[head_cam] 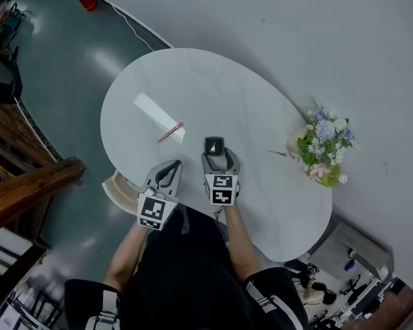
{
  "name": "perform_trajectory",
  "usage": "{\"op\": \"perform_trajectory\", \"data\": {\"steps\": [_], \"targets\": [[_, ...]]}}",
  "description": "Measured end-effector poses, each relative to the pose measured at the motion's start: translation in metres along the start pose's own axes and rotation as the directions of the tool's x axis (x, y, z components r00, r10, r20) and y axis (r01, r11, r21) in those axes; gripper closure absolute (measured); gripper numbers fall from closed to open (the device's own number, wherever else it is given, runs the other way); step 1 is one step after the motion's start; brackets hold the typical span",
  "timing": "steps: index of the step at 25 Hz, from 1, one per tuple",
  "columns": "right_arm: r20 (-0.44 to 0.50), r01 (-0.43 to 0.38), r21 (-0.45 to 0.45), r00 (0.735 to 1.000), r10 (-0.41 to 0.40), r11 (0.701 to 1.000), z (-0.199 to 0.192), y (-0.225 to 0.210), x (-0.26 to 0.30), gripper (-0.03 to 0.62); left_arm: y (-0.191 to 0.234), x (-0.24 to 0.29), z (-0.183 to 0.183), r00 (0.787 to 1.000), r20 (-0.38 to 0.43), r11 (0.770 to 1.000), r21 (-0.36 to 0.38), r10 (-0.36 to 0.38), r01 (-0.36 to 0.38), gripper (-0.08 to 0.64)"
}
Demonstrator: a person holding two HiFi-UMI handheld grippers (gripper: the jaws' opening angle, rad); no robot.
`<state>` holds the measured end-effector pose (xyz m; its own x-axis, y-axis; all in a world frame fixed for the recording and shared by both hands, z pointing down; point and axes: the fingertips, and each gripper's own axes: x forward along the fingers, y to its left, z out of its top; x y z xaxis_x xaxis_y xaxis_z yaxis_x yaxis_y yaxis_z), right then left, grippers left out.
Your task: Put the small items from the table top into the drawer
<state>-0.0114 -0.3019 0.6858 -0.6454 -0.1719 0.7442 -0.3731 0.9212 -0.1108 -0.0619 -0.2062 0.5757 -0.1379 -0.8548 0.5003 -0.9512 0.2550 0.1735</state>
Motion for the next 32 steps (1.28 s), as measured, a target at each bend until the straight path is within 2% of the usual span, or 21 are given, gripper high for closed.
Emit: {"op": "perform_trajectory", "data": {"steps": [19, 24, 32], "targets": [[0.004, 0.011, -0.003, 1.0, -0.011, 1.0, 0.001, -0.005, -0.002, 0.293, 0.005, -0.016, -0.002, 1.0, 0.012, 1.0, -0.007, 0.027, -0.027, 0.54], [0.039, 0.002, 0.013, 0.999, -0.003, 1.0, 0.006, -0.005, -0.005, 0.293, 0.008, -0.023, 0.0, 0.999, 0.022, 0.999, -0.005, 0.042, -0.042, 0.54], [0.134, -0.018, -0.015, 0.991, 0.02, 1.0, 0.04, 0.011, -0.04, 0.295, 0.011, -0.044, 0.008, 0.995, 0.058, 0.997, 0.001, 0.076, -0.076, 0.54]]}}
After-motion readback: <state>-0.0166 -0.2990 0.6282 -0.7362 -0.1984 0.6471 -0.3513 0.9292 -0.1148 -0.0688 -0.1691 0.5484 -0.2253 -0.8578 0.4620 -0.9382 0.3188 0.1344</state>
